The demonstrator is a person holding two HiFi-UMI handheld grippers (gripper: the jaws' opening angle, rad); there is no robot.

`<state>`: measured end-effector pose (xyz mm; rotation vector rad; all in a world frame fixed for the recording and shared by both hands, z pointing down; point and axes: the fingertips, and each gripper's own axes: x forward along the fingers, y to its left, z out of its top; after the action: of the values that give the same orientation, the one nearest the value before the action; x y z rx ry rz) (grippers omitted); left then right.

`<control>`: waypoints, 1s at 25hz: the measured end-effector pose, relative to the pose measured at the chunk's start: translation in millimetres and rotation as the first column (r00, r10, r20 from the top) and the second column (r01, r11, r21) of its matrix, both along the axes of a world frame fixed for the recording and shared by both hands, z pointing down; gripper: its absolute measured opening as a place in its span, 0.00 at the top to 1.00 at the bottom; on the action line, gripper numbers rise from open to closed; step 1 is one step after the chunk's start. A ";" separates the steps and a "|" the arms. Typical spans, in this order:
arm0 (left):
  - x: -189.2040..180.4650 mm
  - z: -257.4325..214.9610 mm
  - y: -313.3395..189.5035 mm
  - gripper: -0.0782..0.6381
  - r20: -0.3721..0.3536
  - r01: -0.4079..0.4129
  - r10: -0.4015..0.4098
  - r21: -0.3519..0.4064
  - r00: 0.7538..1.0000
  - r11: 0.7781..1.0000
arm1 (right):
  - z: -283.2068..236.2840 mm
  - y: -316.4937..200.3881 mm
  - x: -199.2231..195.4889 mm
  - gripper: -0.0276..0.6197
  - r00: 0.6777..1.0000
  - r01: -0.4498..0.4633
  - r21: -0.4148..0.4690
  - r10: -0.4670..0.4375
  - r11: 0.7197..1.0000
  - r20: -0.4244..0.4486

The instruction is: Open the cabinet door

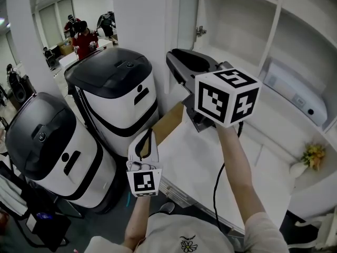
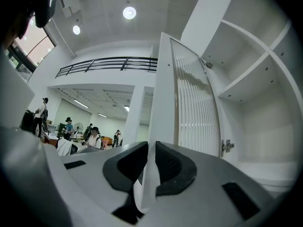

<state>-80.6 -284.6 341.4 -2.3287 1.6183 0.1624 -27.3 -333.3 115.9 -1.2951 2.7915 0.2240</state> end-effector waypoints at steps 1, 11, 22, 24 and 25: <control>-2.6 0.8 -1.2 0.88 0.004 0.006 -0.006 -0.003 1.000 1.000 | 0.2 -1.8 -3.1 0.88 1.000 0.002 0.001 -0.002 1.000 0.002; -29.2 1.4 -14.6 0.88 -0.006 0.056 -0.056 -0.005 0.998 0.998 | 1.2 -22.1 -35.5 0.88 1.000 0.020 0.003 -0.020 1.000 -0.012; -59.5 2.9 -15.1 0.88 -0.025 0.117 -0.117 -0.007 0.993 0.993 | 0.9 -49.8 -66.6 0.88 0.999 0.028 -0.026 -0.029 0.999 -0.019; -65.4 4.2 -15.5 0.88 -0.022 0.126 -0.127 -0.012 0.992 0.992 | 1.0 -55.5 -71.4 0.88 0.999 0.029 -0.031 -0.029 0.999 -0.022; -68.7 4.6 -15.7 0.88 -0.024 0.132 -0.132 -0.013 0.991 0.991 | 1.3 -57.9 -73.5 0.88 0.999 0.030 -0.035 -0.031 0.999 -0.023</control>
<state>-149.4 -300.3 346.0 -2.2267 1.7831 0.1545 -100.8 -391.3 117.2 -1.2641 2.8444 0.1916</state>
